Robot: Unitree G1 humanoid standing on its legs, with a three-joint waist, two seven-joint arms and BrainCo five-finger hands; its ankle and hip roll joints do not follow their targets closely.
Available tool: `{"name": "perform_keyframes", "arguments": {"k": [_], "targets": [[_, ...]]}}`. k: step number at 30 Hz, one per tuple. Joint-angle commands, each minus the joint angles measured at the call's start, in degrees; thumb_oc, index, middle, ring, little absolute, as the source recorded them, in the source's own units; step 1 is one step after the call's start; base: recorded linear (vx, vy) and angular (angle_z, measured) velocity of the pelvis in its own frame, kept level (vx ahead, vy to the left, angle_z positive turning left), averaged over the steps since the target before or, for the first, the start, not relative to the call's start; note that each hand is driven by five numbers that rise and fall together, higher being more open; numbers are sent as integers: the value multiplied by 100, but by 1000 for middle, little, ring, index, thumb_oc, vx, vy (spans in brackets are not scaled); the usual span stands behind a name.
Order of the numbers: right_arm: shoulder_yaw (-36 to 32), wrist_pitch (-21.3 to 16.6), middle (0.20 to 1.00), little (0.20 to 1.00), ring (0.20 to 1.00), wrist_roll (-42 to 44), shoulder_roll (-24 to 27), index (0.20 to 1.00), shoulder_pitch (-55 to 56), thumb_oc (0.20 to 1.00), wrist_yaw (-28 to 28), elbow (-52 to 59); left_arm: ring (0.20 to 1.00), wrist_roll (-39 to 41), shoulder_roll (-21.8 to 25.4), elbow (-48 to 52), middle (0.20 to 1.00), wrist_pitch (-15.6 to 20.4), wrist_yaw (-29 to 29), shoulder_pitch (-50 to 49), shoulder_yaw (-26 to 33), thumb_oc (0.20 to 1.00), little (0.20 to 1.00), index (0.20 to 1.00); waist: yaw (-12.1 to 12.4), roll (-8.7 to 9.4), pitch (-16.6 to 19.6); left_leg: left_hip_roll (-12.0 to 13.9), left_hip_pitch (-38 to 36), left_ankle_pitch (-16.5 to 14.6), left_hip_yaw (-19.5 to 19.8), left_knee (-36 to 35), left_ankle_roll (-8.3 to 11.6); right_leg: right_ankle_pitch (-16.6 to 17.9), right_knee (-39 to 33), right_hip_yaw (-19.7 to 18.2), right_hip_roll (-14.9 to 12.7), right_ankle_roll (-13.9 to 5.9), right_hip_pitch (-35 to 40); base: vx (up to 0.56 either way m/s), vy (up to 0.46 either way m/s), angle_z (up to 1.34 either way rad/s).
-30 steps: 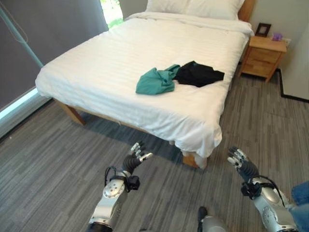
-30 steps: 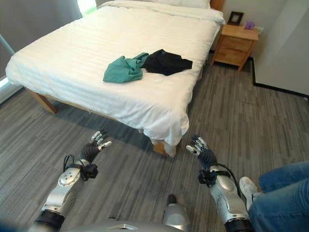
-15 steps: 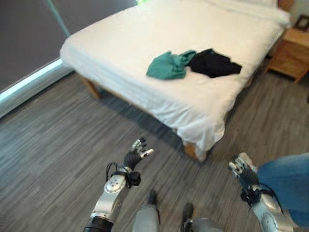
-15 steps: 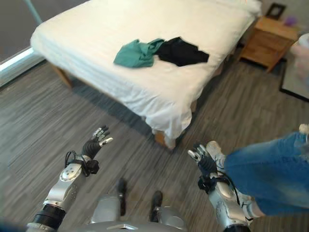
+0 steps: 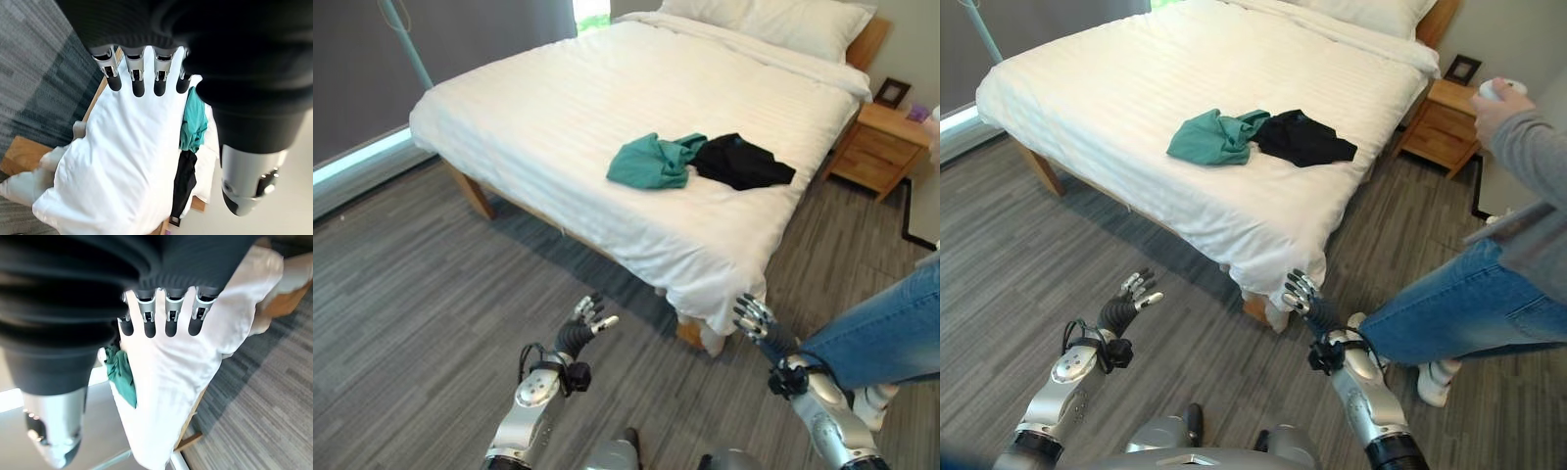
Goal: Pick up bed clothes into laundry basket.
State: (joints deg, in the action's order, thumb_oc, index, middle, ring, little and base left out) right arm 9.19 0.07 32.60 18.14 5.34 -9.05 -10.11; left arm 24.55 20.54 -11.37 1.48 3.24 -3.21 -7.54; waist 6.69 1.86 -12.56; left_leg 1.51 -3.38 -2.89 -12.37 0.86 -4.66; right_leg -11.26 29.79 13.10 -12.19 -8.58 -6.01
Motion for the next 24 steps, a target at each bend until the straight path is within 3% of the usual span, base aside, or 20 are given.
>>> {"name": "perform_keyframes", "arguments": {"k": [1,4,7,11,14,18,19,24], "targets": [[-327,-229,1000,1000,1000,172,-138,1000,-8,1000,18,325,1000,87,333,325,1000,272,79,329,-151,1000,1000,1000,-66,199,-90,-45,-86,397,714,-243,227,1171,-1112,-591,69,-139,312,267,-163,62],[-437,-209,1000,1000,1000,219,-125,1000,160,1000,18,334,1000,103,312,257,1000,322,78,515,-287,1000,1000,1000,-240,259,-60,-120,-183,243,1130,-238,270,1246,-1971,-1385,265,-217,282,251,-151,79],[-499,-208,1000,1000,1000,264,-108,1000,192,1000,13,361,1000,105,269,232,1000,348,64,615,-373,1000,1000,1000,-303,300,-39,-142,-226,143,1504,-199,302,1468,-2336,-1748,296,-324,252,179,-161,101],[-508,-240,1000,1000,1000,245,-46,1000,138,1000,14,323,1000,109,234,265,1000,379,73,599,-377,1000,1000,1000,-248,304,47,-89,-230,81,1786,-80,383,1289,-2610,-1493,288,-246,570,114,-185,67],[-554,-284,1000,1000,1000,179,82,1000,8,1000,50,315,1000,209,232,324,1000,393,1,581,-273,1000,1000,1000,-232,274,107,-28,-92,206,2057,-86,533,1245,-2729,-1272,346,-131,671,21,-181,36],[-659,-382,1000,1000,1000,301,146,1000,63,1000,94,356,1000,210,227,365,1000,395,-32,509,-236,1000,1000,1000,-321,127,168,98,-41,368,2267,-337,609,1110,-2861,-1101,473,17,769,31,-137,29],[-982,-486,1000,1000,1000,448,-183,1000,226,1000,525,-33,1000,-133,328,194,1000,292,-182,406,186,1000,1000,1000,-587,49,189,387,-282,-58,225,-82,659,1076,-2409,88,131,-142,762,-14,-36,9],[-1186,-579,1000,1000,1000,180,-74,1000,191,1000,711,192,1000,-32,262,230,1000,306,-189,241,259,1000,1000,1000,-629,28,247,466,-357,-37,100,-146,692,1084,-2493,109,140,-98,816,-17,-16,-2]]}}
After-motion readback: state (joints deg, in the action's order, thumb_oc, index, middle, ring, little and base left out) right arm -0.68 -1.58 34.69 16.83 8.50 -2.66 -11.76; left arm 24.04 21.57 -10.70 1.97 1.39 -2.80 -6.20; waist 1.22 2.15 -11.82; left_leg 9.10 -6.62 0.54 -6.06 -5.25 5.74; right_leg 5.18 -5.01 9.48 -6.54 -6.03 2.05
